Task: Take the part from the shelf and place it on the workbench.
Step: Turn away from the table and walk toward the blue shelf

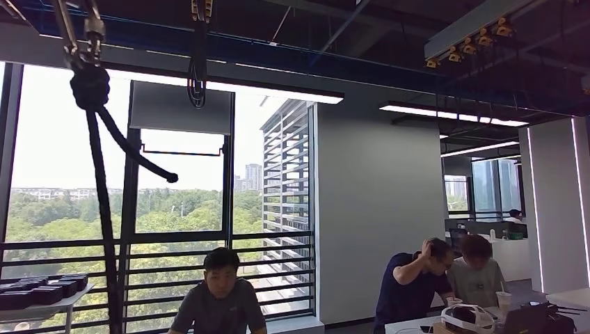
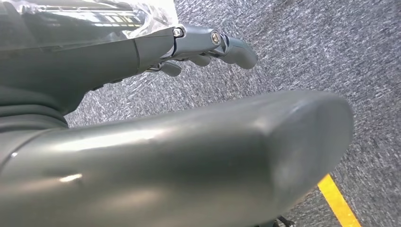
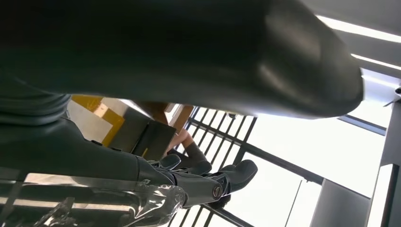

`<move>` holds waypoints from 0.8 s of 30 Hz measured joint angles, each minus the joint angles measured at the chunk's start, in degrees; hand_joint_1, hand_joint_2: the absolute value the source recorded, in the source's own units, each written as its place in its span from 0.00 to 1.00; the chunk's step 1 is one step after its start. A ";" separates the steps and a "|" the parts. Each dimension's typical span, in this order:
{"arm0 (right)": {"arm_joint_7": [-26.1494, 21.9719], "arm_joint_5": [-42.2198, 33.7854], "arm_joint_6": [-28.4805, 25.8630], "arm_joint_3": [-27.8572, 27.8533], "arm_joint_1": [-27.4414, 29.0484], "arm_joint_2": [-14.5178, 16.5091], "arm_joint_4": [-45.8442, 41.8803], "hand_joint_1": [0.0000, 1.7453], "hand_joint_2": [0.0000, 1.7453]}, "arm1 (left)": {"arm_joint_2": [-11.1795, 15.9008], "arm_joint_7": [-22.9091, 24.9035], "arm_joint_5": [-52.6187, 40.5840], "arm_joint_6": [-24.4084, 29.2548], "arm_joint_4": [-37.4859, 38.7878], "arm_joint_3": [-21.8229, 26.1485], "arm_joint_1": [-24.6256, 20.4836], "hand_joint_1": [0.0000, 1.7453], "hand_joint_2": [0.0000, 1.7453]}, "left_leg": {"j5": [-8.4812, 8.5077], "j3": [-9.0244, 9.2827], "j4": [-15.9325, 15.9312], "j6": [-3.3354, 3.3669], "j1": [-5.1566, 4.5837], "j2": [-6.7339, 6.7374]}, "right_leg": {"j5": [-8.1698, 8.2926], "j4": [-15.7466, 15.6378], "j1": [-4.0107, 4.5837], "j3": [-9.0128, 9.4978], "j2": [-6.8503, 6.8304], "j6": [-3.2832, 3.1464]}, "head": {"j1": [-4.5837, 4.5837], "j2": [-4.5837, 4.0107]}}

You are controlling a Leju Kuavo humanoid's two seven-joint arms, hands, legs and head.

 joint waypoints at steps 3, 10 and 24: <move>-0.79 -0.43 -0.30 -0.54 0.82 -0.55 -2.15 0.00 0.00 | -0.02 -0.13 0.25 0.00 0.00 0.03 -0.07 0.00 0.00 | 0.40 0.36 -0.71 0.69 -0.07 0.01 | 0.43 -0.81 -0.14 0.38 0.00 0.47 | 0.06 0.00; -2.12 -1.55 -0.27 -1.26 2.88 -2.15 -4.83 0.00 0.00 | -0.17 -0.28 0.77 -0.02 -0.02 0.08 -0.32 0.00 0.00 | 2.39 2.17 -4.43 0.99 1.30 0.35 | -5.95 12.51 -1.17 -5.64 -0.05 2.27 | -0.32 0.00; -5.01 -5.54 0.84 -1.51 5.25 -2.65 -5.88 0.00 0.00 | -0.10 -0.91 2.73 0.85 -0.02 0.55 -0.12 0.00 0.00 | -8.98 -4.88 14.16 -2.43 1.99 0.24 | 0.18 1.92 -1.77 -1.83 -0.09 -0.16 | 0.62 0.00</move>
